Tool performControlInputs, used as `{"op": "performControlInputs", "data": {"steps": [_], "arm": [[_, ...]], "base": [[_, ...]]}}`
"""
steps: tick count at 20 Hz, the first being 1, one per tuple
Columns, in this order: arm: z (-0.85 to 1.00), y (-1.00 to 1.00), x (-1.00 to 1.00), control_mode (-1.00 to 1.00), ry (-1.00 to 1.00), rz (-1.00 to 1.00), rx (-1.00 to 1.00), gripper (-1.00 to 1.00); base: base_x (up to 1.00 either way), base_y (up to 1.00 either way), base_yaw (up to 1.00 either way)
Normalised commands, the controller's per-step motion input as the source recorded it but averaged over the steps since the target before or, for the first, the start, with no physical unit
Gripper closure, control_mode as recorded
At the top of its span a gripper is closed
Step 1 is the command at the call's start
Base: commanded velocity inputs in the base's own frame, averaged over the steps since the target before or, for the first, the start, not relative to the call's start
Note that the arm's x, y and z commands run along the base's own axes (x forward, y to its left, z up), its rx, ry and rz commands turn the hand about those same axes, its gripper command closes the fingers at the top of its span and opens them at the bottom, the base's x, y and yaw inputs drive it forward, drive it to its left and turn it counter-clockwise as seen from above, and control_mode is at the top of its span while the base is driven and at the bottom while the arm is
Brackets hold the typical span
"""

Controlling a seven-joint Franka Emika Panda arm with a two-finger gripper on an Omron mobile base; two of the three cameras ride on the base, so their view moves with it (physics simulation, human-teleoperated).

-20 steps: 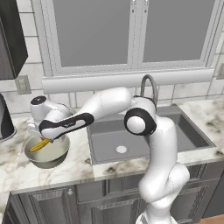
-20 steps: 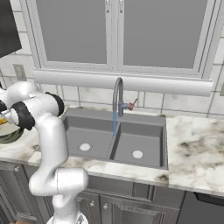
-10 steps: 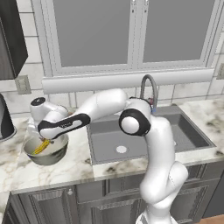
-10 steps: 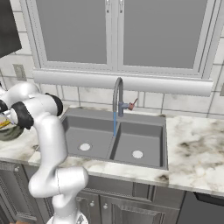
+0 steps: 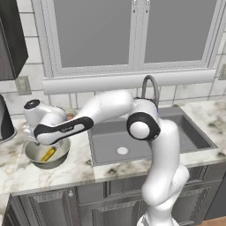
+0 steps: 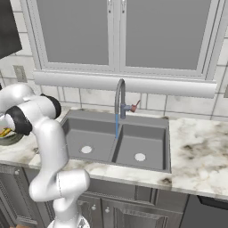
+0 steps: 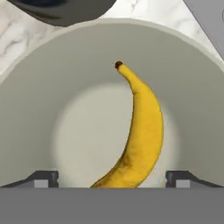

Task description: Pick the peachs from the sink and place them in one bowl. Place the banana in the other bowl. Then turn off the sink faucet.

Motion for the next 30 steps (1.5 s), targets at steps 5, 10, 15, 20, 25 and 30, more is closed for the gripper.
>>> {"op": "performControlInputs", "data": {"steps": [5, 10, 15, 20, 25, 30], "arm": [[0.61, -0.55, -0.55, -1.0, -0.06, -0.03, 0.0, -1.0], [0.51, -0.82, -0.38, -1.0, -0.03, -0.03, 0.01, -1.0], [0.53, -0.98, -0.55, -1.0, -0.04, -0.04, 0.04, -1.0], [0.6, -1.0, -0.52, -1.0, -0.08, 0.0, 0.14, -1.0], [0.64, -1.0, -0.45, -1.0, -0.09, 0.0, 0.21, -1.0], [0.59, -1.0, -0.35, -1.0, -0.09, 0.0, 0.18, -1.0]], "base": [[0.0, 0.0, 0.0], [0.0, 0.0, 0.0], [0.0, 0.0, 0.0], [0.0, 0.0, 0.0], [0.0, 0.0, 0.0], [0.0, 0.0, 0.0]]}}
